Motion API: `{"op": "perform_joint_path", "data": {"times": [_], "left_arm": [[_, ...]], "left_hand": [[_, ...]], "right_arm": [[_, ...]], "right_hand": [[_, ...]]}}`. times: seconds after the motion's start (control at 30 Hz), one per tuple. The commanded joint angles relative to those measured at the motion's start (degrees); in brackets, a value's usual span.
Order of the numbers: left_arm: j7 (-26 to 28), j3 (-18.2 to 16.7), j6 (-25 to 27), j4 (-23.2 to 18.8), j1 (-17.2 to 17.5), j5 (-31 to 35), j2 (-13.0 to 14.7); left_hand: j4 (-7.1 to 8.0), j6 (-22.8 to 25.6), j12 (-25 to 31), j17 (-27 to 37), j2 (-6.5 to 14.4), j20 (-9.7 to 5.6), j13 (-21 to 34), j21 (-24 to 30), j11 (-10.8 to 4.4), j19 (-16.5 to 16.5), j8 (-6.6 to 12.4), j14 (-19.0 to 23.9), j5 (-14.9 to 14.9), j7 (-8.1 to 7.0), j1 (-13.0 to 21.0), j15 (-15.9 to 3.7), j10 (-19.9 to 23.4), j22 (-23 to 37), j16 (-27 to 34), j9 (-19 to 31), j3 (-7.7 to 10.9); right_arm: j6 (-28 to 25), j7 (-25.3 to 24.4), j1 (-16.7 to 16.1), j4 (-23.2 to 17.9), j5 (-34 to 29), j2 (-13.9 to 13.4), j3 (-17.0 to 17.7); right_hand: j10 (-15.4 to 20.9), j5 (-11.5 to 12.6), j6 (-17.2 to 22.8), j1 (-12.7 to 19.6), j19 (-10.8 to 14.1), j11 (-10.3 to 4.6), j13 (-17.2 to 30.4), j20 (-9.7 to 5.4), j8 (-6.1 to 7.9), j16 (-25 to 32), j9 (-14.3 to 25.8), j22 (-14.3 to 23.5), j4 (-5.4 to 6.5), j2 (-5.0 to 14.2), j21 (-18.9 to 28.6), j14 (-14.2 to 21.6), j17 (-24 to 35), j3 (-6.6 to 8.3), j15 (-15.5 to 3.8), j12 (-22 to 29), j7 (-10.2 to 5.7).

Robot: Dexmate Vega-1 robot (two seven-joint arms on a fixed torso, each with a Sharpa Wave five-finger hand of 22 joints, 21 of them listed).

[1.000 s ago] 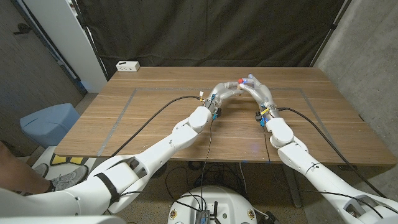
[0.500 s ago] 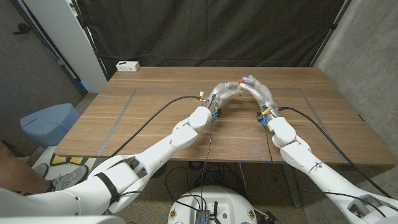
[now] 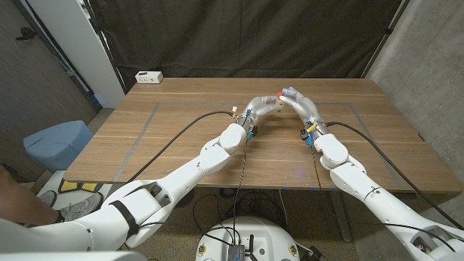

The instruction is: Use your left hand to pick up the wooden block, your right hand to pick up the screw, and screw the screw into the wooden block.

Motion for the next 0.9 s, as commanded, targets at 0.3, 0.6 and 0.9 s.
{"op": "perform_joint_path", "data": {"times": [0.3,0.6,0.9], "left_arm": [[-1.00,0.26,-0.20,-0.33,-0.23,0.13,0.47],[-1.69,0.37,-0.30,-0.35,-0.30,-0.01,0.48],[-1.51,0.43,0.60,-1.43,-0.06,0.43,1.02]], "left_hand": [[0.21,2.02,0.48,0.05,0.81,0.03,5.38,0.54,-0.10,0.31,0.54,0.51,0.37,1.12,0.23,-5.78,0.53,0.13,0.07,0.30,0.01],[0.21,2.11,0.46,0.05,0.85,0.02,5.42,0.55,-0.09,0.36,0.56,0.48,0.40,1.16,0.25,-5.71,0.56,0.13,0.05,0.31,-0.01],[0.18,2.06,0.44,0.04,0.89,0.00,5.45,0.56,-0.09,0.41,0.54,0.49,0.42,1.22,0.33,-5.75,0.56,0.13,0.04,0.31,0.00]], "right_arm": [[-8.20,1.55,-0.11,-8.51,-3.19,-7.08,0.82],[-11.57,3.51,0.10,-11.81,-3.72,-10.57,1.30],[-15.71,4.72,0.32,-15.57,-5.31,-14.31,1.76]], "right_hand": [[0.56,-0.47,-1.63,-0.91,-1.55,0.66,0.17,1.66,-1.53,0.11,-0.35,0.30,-0.06,0.18,-0.09,-0.64,0.03,-0.13,1.09,0.53,-0.09],[-0.77,-0.57,-3.01,-1.21,-3.54,1.02,0.15,3.58,-3.09,-0.11,-0.73,0.28,-0.25,0.62,-0.29,-1.85,-0.14,-0.08,3.00,0.20,0.36],[-1.71,-0.56,-4.15,-1.44,-4.65,0.96,0.13,4.92,-4.26,-0.17,-0.90,0.25,-0.35,0.93,-0.26,-2.68,-0.23,-0.04,3.70,0.06,0.34]]}}
